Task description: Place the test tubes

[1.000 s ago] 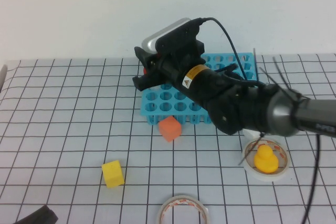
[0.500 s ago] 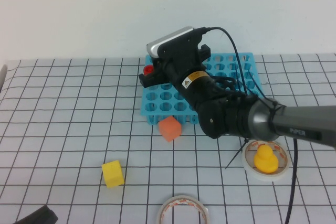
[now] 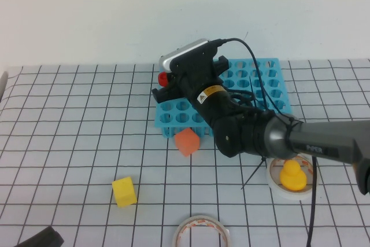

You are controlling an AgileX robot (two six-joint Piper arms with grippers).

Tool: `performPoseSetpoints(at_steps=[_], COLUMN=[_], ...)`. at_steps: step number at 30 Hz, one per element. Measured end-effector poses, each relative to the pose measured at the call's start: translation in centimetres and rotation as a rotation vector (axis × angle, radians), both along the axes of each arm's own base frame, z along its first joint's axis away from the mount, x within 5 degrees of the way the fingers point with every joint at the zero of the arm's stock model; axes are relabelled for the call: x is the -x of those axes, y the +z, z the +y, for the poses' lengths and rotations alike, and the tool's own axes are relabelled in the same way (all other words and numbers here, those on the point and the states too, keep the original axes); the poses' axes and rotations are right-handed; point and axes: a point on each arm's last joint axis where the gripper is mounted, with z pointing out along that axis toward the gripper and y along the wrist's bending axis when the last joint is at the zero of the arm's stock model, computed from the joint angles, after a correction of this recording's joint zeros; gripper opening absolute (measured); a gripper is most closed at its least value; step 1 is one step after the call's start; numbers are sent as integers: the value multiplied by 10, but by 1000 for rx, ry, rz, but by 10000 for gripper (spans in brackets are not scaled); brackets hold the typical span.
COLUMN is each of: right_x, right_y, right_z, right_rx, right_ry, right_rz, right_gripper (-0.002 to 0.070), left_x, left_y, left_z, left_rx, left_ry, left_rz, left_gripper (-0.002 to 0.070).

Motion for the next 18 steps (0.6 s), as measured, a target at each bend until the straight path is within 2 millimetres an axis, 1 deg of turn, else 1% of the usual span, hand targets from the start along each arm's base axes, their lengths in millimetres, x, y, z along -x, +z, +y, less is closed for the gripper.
performPoseSetpoints(at_steps=[11,15,18], right_x=[-3,-4,-9], right_y=[-1,0,3], right_z=[-3,-3,-3], right_rx=[-37,-42,-37], right_ry=[-37,-39,-36], right_rz=[57,62,87], right_gripper=[265,265,265], left_x=[0,0,0], left_y=[0,0,0], left_z=[0,0,0], left_rx=[0,0,0], left_ry=[0,0,0], left_rz=[0,0,0], left_gripper=[-1,-1,-1])
